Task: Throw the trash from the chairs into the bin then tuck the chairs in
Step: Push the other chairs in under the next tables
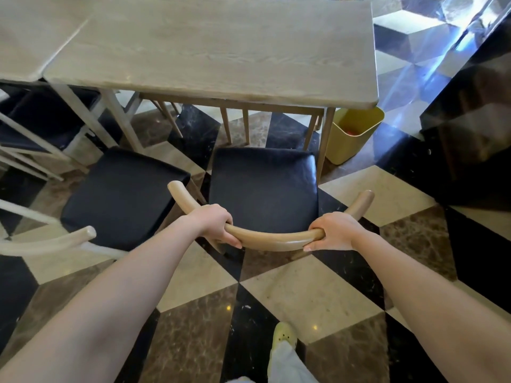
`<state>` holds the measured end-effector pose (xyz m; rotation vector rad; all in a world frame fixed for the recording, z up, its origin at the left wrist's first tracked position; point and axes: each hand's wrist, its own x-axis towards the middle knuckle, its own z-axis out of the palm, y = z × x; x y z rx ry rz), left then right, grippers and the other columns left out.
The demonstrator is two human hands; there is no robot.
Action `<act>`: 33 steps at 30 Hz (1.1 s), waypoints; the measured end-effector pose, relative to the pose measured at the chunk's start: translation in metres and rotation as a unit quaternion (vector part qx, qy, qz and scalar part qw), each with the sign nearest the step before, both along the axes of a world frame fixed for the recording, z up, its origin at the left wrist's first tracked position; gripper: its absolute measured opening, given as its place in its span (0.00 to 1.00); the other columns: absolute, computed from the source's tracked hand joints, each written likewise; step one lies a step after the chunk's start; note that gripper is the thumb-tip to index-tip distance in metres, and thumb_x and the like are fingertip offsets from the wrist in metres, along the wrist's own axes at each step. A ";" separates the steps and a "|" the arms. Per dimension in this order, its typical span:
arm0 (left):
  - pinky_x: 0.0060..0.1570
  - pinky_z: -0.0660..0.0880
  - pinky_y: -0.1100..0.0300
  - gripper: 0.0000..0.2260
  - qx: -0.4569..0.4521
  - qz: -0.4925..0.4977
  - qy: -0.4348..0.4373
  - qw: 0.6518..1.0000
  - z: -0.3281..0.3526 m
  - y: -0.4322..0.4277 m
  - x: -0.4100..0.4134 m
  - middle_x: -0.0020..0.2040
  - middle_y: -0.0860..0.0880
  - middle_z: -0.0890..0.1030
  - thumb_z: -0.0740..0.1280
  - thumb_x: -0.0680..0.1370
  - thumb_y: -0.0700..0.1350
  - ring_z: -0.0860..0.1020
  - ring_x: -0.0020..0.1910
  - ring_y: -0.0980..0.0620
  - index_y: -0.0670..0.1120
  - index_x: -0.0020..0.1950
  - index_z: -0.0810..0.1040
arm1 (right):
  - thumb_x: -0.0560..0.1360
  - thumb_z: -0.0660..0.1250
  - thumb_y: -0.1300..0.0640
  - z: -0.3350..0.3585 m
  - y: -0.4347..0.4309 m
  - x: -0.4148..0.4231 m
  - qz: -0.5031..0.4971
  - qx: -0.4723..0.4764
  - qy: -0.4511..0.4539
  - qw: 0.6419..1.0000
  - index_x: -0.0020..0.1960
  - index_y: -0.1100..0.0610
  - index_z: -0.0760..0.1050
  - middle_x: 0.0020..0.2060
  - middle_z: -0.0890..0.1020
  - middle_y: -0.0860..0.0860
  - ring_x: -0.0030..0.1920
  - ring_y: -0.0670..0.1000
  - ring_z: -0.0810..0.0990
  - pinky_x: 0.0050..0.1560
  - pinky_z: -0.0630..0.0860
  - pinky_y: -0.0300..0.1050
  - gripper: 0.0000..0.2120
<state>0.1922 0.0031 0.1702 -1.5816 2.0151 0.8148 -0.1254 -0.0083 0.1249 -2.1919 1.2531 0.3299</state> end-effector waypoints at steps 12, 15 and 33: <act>0.52 0.78 0.58 0.26 0.036 -0.023 -0.013 0.999 -0.009 -0.111 0.010 0.52 0.53 0.81 0.71 0.68 0.65 0.79 0.49 0.55 0.50 0.58 0.79 | 0.70 0.65 0.33 0.002 -0.099 0.011 0.004 0.007 -0.004 1.000 0.55 0.46 0.78 0.48 0.82 0.43 0.47 0.45 0.80 0.53 0.79 0.43 0.22; 0.51 0.78 0.59 0.26 0.042 -0.040 -0.014 0.998 -0.011 -0.143 0.016 0.51 0.53 0.81 0.71 0.67 0.65 0.79 0.49 0.55 0.50 0.58 0.80 | 0.70 0.64 0.32 0.004 -0.123 0.018 0.000 0.008 -0.001 1.000 0.55 0.47 0.79 0.47 0.82 0.44 0.47 0.45 0.80 0.52 0.79 0.44 0.23; 0.48 0.79 0.57 0.31 0.034 -0.156 -0.039 0.986 -0.004 -0.293 0.061 0.49 0.51 0.82 0.69 0.65 0.69 0.80 0.47 0.52 0.47 0.55 0.80 | 0.70 0.67 0.35 0.011 -0.214 0.074 -0.090 -0.022 0.009 0.996 0.57 0.46 0.78 0.51 0.81 0.43 0.48 0.43 0.77 0.47 0.68 0.36 0.21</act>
